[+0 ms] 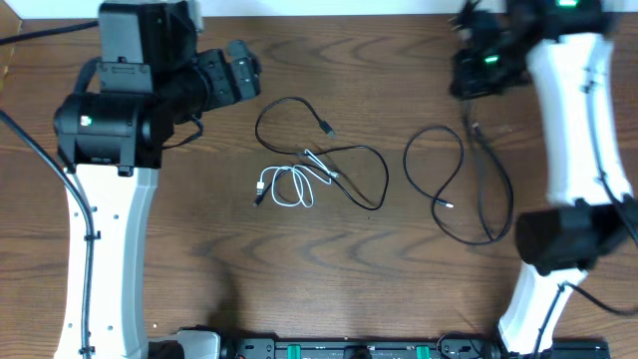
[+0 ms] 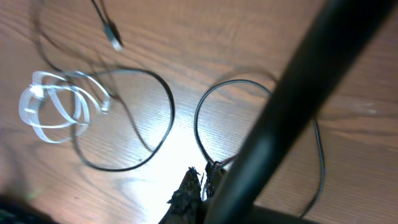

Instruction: Untangle cables

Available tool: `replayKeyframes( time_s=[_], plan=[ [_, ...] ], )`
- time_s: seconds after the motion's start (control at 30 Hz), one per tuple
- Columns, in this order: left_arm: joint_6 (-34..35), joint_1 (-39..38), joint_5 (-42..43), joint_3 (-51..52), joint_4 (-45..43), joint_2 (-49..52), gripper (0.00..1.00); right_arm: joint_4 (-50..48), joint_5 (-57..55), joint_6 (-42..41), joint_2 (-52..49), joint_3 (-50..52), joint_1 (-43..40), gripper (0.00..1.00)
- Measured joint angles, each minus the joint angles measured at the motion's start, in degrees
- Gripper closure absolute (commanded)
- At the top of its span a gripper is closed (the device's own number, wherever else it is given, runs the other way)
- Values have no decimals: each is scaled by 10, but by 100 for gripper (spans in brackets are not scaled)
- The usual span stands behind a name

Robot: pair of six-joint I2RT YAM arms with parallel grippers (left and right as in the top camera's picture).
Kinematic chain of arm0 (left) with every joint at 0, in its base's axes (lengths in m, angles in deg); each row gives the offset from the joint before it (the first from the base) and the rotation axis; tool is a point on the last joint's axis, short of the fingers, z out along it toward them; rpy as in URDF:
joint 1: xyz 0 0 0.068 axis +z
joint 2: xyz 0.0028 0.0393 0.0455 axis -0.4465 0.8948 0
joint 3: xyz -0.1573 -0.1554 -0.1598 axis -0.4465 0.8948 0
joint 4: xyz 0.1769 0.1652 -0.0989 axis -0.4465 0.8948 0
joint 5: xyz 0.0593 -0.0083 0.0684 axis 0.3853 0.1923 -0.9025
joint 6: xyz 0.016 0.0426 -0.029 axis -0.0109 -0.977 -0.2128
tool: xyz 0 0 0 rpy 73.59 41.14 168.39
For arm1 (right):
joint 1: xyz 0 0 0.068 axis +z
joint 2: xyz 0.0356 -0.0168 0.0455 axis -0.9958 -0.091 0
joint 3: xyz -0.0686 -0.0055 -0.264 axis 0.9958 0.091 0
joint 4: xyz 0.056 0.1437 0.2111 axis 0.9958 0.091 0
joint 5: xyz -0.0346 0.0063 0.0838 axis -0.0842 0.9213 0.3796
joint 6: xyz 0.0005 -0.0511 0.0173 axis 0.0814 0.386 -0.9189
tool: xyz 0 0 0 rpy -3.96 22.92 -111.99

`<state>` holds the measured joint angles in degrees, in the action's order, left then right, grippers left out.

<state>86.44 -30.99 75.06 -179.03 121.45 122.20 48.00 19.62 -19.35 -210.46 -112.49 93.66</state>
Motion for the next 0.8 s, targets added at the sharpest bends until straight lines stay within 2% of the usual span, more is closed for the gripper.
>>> replayKeyframes(
  time_s=[0.1,0.2,0.37,0.5,0.63,0.8],
  plan=[
    [-2,3,-1,0,1,0,0,2,-42,-17,-39,2,37,94],
    [-7,3,-1,0,2,0,0,10,-79,-31,-73,2,64,76],
    [-17,3,-1,0,3,0,0,21,-120,-52,-116,2,82,60],
    [-24,3,-1,0,3,1,0,29,-140,-60,-141,3,82,43],
    [-28,3,-1,0,6,1,0,37,-149,-68,-145,17,82,39],
    [-28,3,-1,0,9,1,0,20,-151,-83,-145,64,82,40]
  ],
)
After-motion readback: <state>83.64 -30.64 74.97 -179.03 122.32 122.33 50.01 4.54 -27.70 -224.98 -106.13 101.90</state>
